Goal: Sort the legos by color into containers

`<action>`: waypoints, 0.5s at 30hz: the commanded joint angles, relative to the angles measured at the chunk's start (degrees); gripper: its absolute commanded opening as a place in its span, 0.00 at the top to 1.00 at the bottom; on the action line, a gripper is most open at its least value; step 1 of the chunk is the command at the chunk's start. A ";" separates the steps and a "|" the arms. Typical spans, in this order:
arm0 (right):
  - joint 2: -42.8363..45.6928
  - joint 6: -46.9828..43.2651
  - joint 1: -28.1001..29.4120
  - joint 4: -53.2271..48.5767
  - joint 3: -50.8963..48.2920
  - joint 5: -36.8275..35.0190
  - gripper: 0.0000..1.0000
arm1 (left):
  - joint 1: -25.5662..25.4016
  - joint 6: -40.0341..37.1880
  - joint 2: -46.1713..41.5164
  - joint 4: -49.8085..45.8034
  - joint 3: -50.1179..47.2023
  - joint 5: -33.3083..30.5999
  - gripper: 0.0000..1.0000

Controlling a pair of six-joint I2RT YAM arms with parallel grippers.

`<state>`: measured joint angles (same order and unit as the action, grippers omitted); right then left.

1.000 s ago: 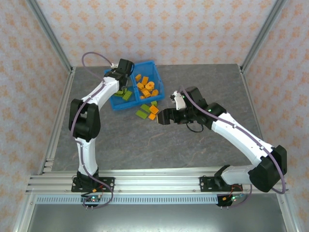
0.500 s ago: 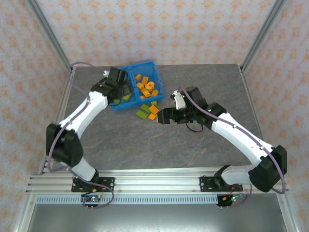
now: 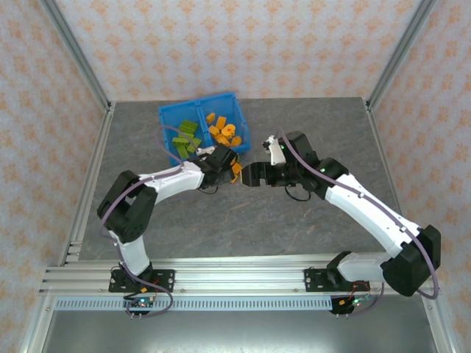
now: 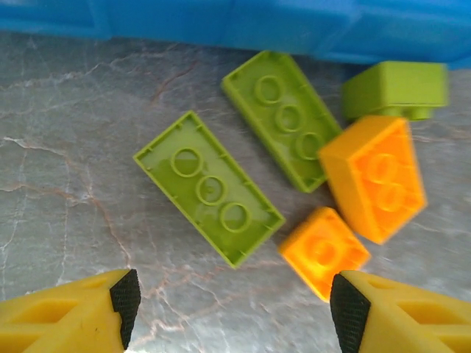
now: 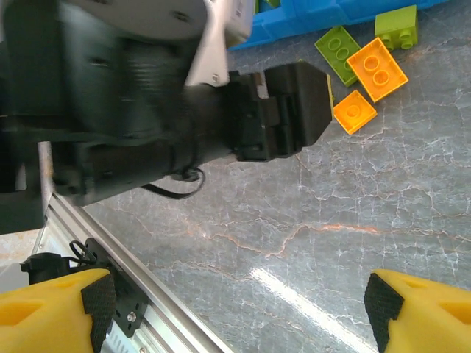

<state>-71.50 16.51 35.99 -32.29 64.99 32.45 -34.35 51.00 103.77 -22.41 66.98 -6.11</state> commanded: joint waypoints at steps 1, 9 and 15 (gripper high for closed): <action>2.31 0.02 0.54 -0.93 -0.66 -1.94 0.11 | 0.66 2.04 1.84 1.42 3.35 -5.21 0.28; 2.16 -0.77 0.49 -1.27 -0.71 -1.86 0.11 | 2.05 1.19 7.88 1.98 5.69 -5.77 0.27; 2.33 -0.52 0.50 -1.15 -0.91 -1.90 0.11 | 3.06 0.16 9.79 1.89 5.50 -5.39 0.33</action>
<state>-70.02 16.45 35.99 -32.62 64.84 31.44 -32.08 51.51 112.73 -20.73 71.59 -9.30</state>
